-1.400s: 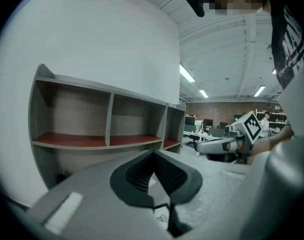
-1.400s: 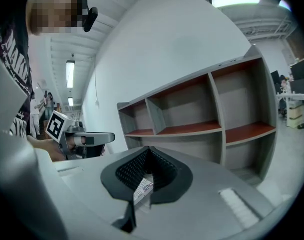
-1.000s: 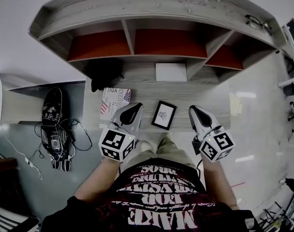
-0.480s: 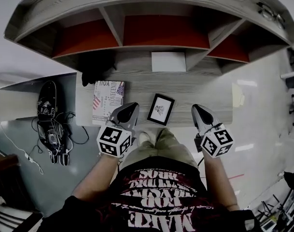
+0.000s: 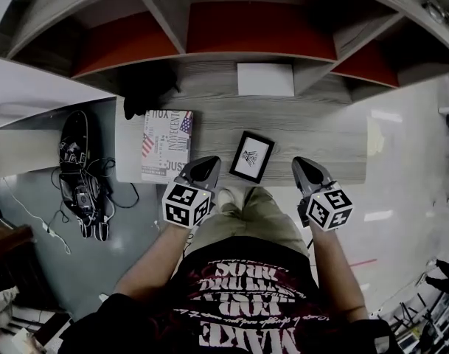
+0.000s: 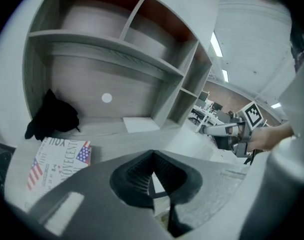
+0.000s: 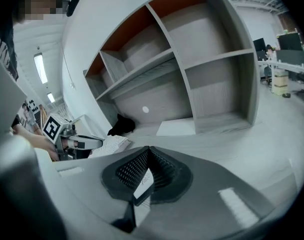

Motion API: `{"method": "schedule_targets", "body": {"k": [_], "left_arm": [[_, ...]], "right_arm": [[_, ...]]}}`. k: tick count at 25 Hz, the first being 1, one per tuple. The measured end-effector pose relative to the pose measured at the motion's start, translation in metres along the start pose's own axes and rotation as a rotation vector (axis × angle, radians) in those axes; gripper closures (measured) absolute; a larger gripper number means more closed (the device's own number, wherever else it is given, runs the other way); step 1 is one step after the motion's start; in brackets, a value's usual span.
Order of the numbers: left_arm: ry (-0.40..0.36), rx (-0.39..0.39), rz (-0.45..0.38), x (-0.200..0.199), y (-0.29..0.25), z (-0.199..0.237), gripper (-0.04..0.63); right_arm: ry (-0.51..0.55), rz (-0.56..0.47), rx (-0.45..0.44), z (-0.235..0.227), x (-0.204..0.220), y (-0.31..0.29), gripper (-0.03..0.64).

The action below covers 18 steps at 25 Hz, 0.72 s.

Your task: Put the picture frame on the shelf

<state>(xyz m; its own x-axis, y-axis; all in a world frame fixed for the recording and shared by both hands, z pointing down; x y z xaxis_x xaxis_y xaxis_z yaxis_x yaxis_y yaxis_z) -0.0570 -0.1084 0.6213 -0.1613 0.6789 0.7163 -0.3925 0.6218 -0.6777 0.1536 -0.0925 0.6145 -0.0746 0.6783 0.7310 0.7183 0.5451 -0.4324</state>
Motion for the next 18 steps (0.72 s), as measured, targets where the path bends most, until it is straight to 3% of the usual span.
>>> {"method": "schedule_targets", "body": {"k": [7, 13, 18], "left_arm": [[0.015, 0.021, 0.085, 0.043, -0.024, -0.007, 0.595], [-0.039, 0.025, 0.180, 0.074, -0.043, -0.013, 0.595], [0.021, 0.064, 0.277, 0.107, -0.061, -0.019, 0.566]], "right_arm": [[-0.075, 0.102, -0.001, -0.021, 0.059, -0.012, 0.591], [-0.141, 0.173, -0.035, -0.026, 0.098, -0.031, 0.591], [-0.191, 0.243, -0.079, -0.028, 0.129, -0.058, 0.589]]}}
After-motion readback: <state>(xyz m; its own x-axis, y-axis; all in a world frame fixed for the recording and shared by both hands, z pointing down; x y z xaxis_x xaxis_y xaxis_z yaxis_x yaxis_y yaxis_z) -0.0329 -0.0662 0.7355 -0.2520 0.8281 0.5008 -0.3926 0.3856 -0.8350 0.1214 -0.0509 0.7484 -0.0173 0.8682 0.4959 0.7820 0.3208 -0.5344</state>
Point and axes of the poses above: the fingertips, and each gripper's own axes: y backward along the fingers, z to its left, x out of its underside, the point moved 1 cm from there along y, backward along the fingers, and after that the axes turned 15 degrees about -x, right-handed, at the moved point
